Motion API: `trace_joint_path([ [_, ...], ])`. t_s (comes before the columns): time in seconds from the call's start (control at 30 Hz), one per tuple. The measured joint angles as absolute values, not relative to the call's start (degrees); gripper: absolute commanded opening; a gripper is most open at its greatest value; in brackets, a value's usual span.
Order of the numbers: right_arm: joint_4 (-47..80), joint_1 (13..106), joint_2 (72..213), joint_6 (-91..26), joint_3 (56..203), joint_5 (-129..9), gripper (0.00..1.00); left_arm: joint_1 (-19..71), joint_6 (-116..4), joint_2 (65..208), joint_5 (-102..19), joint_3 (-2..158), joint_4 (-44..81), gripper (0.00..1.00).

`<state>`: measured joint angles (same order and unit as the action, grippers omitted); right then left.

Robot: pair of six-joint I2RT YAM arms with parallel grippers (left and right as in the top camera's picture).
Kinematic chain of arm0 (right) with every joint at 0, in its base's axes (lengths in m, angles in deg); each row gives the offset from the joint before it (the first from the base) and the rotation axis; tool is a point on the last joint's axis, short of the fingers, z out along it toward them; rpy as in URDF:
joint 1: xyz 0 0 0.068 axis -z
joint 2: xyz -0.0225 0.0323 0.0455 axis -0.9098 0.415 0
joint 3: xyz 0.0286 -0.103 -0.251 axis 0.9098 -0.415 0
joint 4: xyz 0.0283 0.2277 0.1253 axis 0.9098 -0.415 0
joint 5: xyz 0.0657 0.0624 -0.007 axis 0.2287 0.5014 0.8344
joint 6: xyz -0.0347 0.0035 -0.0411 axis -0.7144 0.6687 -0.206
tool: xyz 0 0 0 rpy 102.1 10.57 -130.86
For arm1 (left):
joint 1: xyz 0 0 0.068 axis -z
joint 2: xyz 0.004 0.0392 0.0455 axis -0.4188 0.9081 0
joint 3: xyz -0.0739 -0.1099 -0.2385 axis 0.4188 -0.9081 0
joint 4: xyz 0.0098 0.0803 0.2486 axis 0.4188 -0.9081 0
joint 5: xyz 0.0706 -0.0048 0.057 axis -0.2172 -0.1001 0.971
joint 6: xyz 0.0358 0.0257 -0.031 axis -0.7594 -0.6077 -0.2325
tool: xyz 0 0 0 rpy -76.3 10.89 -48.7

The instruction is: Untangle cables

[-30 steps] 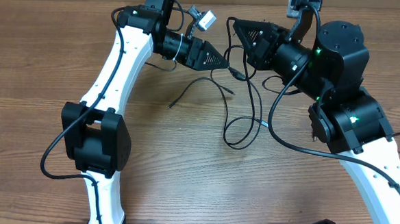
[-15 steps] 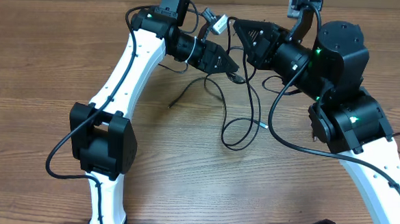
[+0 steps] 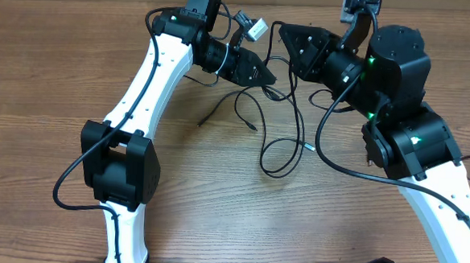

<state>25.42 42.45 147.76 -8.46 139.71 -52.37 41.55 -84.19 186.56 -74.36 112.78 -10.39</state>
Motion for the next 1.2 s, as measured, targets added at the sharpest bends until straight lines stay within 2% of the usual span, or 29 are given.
trace_joint_path([
  [0.27,24.39,42.45,148.65,-9.16,139.71,-54.97,0.04,41.66,-81.81,186.56,-70.45,112.78,-10.39,0.04],
  [0.57,15.49,42.45,150.43,-12.07,139.71,-63.56,0.37,41.49,-81.41,186.56,-70.10,112.78,-11.96,0.04],
  [0.7,11.47,42.48,152.26,-13.29,139.71,-64.32,0.47,40.99,-81.30,186.56,-72.96,112.78,-12.29,0.04],
  [0.8,7.87,42.48,154.03,-14.17,139.71,-63.69,0.45,40.40,-79.67,186.56,-74.65,112.78,-12.22,0.04],
  [0.93,4.11,42.45,156.59,-15.00,139.71,-62.35,0.32,39.54,-76.91,186.56,-77.31,112.78,-11.85,0.04],
  [1.2,1.66,42.45,160.55,-14.93,139.71,-54.66,0.33,38.10,-70.79,186.56,-77.57,112.78,-11.35,0.04],
])
